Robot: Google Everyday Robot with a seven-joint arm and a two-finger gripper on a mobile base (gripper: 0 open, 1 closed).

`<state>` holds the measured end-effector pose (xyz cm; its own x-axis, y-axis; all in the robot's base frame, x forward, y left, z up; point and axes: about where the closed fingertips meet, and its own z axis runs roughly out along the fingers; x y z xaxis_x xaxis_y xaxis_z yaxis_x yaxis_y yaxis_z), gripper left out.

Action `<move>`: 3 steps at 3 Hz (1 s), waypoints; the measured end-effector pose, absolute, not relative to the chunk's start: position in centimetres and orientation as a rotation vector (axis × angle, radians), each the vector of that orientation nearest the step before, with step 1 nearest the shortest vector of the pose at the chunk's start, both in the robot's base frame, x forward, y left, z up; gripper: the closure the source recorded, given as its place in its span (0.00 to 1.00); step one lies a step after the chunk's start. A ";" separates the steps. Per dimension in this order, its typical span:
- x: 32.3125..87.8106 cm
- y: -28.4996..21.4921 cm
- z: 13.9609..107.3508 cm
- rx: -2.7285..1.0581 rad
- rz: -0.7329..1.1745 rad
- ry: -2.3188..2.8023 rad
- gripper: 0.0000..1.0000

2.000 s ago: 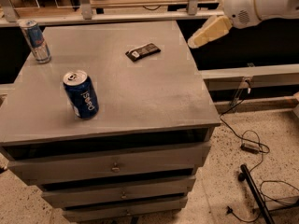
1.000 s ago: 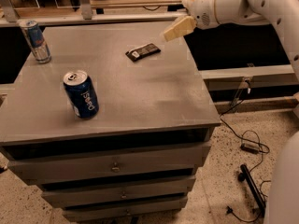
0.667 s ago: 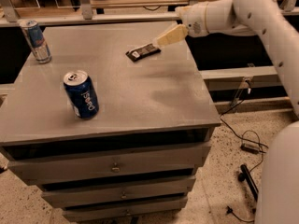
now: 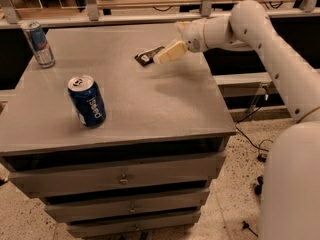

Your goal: Move rxbar chocolate near pepsi can

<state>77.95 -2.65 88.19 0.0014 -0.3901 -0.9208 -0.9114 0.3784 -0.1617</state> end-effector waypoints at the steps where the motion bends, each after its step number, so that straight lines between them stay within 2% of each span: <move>1: 78.4 -1.8 86.2 -1.238 0.624 1.597 0.00; 3: 79.4 -1.7 84.1 -1.224 0.654 1.577 0.00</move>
Offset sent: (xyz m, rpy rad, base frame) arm 0.0180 0.0064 -0.0417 -0.0101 0.0031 0.0510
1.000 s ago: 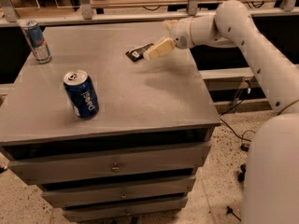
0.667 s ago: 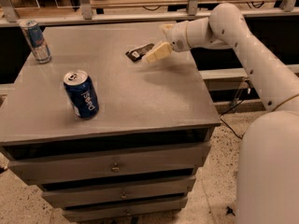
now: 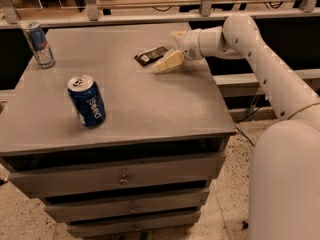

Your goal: Move rxbar chocolate near pepsi can

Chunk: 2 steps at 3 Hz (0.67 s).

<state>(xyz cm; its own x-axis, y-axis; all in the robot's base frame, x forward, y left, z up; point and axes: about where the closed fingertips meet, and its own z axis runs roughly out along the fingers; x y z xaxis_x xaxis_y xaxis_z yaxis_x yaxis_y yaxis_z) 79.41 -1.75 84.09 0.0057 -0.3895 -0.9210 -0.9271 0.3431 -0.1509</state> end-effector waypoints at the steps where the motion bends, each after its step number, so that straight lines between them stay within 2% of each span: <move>1: 80.1 -1.6 84.1 -1.205 0.650 1.576 0.00; 2: 80.2 -1.7 83.9 -1.185 0.660 1.589 0.15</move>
Offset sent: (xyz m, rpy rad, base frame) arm 0.0078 -0.0083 -0.0031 0.0330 0.0285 -0.0518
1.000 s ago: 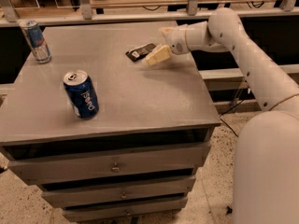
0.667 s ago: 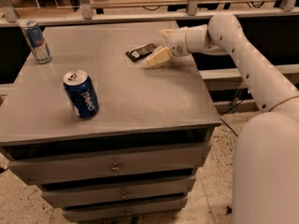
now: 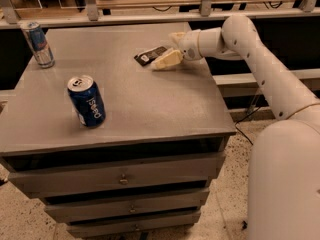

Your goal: Move rxbar chocolate near pepsi can

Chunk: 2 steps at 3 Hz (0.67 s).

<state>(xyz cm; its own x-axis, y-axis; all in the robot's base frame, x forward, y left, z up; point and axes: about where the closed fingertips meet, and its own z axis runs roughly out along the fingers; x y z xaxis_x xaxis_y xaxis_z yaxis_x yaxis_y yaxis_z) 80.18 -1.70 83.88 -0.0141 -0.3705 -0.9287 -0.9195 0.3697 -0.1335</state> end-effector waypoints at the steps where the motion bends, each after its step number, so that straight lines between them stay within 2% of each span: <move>1: 79.4 -1.6 83.6 -1.188 0.683 1.611 0.46; 2: 78.8 -1.1 83.1 -1.208 0.707 1.625 0.77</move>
Offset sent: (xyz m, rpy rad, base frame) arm -0.0214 -0.0039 -0.0033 -0.0170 0.0666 0.0207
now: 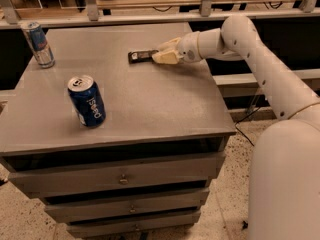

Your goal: Move rxbar chocolate near pepsi can

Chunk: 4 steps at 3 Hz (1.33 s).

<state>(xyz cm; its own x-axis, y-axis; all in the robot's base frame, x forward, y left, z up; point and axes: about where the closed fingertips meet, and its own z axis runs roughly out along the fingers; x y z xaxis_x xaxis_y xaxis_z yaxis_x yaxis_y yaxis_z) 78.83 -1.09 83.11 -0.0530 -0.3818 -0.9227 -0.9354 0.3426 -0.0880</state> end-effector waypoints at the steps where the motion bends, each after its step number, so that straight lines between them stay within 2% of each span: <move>1: 79.0 -0.4 82.7 -1.222 0.718 1.622 1.00; 4: 79.0 -0.4 82.9 -1.222 0.719 1.621 1.00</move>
Offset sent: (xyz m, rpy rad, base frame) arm 0.0147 0.0199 0.0089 0.1036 -0.0401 0.0377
